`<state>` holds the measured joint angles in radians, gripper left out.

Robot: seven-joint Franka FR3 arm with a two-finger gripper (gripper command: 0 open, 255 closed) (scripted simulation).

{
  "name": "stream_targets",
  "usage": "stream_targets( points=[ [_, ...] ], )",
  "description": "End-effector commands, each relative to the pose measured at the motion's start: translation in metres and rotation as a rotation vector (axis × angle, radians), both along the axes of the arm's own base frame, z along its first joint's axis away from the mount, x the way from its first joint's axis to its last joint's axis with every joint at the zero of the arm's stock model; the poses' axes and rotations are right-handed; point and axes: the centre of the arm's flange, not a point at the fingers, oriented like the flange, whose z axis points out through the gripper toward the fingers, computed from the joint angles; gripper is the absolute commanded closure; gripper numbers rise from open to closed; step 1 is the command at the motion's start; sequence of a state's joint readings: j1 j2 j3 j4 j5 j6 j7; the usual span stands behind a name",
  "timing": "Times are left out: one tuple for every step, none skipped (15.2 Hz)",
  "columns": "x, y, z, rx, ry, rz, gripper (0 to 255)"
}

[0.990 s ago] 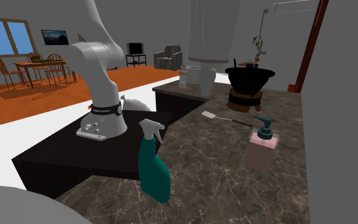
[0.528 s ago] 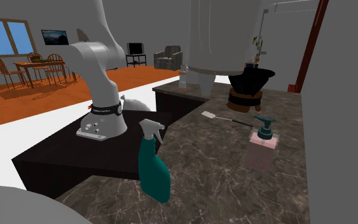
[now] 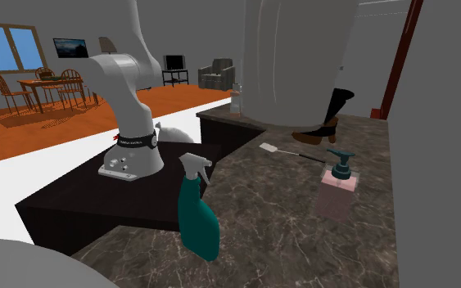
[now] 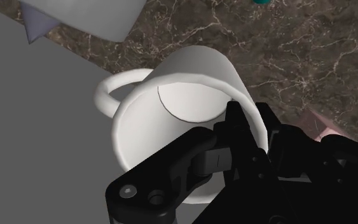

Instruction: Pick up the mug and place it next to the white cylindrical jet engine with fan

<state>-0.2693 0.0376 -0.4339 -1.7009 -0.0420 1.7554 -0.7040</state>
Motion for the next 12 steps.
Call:
stream_targets(
  points=[
    [0.0,0.001,-0.011,-0.001,-0.001,0.0,255],
    [0.0,0.001,-0.016,-0.001,-0.001,0.0,255],
    [0.0,0.001,-0.022,-0.001,-0.001,0.0,255],
    [0.0,0.001,-0.027,-0.001,-0.001,0.0,255],
    [0.0,0.001,-0.032,-0.001,-0.001,0.0,255],
    [0.0,0.001,-0.037,-0.001,-0.001,0.0,255],
    [0.0,0.001,-0.043,-0.001,-0.001,0.0,255],
    [0.0,0.001,-0.048,-0.001,-0.001,0.0,255],
    [0.0,0.001,-0.053,-0.001,-0.001,0.0,255],
    [0.0,0.001,-0.058,-0.001,-0.001,0.0,255],
    [0.0,0.001,-0.064,-0.001,-0.001,0.0,255],
    [0.0,0.001,-0.069,-0.001,-0.001,0.0,255]
  ],
)
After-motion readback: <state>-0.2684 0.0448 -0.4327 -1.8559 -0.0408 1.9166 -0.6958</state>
